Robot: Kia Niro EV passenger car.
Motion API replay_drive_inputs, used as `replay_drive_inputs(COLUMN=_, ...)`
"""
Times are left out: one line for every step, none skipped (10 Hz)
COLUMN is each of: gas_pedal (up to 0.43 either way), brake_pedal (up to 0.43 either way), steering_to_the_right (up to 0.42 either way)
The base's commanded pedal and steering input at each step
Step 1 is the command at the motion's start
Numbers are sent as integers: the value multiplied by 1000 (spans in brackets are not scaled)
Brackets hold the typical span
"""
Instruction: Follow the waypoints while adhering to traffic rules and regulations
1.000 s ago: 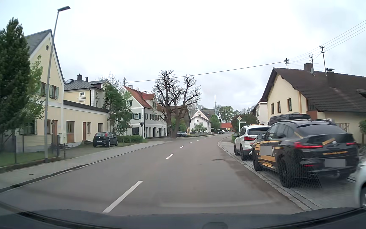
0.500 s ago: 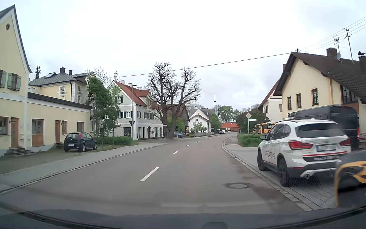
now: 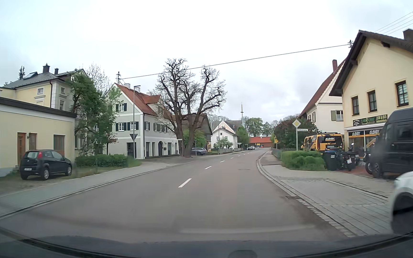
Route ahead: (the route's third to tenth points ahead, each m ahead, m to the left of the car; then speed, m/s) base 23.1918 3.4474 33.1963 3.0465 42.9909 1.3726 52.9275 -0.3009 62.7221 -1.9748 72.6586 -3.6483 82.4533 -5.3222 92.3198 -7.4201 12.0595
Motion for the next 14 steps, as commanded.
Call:
replay_drive_inputs(gas_pedal=118, brake_pedal=0, steering_to_the_right=10)
replay_drive_inputs(gas_pedal=118, brake_pedal=0, steering_to_the_right=10)
replay_drive_inputs(gas_pedal=118, brake_pedal=0, steering_to_the_right=10)
replay_drive_inputs(gas_pedal=118, brake_pedal=0, steering_to_the_right=10)
replay_drive_inputs(gas_pedal=118, brake_pedal=0, steering_to_the_right=10)
replay_drive_inputs(gas_pedal=118, brake_pedal=0, steering_to_the_right=10)
replay_drive_inputs(gas_pedal=118, brake_pedal=0, steering_to_the_right=10)
replay_drive_inputs(gas_pedal=118, brake_pedal=0, steering_to_the_right=10)
replay_drive_inputs(gas_pedal=118, brake_pedal=0, steering_to_the_right=10)
replay_drive_inputs(gas_pedal=130, brake_pedal=0, steering_to_the_right=10)
replay_drive_inputs(gas_pedal=130, brake_pedal=0, steering_to_the_right=10)
replay_drive_inputs(gas_pedal=130, brake_pedal=0, steering_to_the_right=10)
replay_drive_inputs(gas_pedal=130, brake_pedal=0, steering_to_the_right=10)
replay_drive_inputs(gas_pedal=130, brake_pedal=0, steering_to_the_right=10)
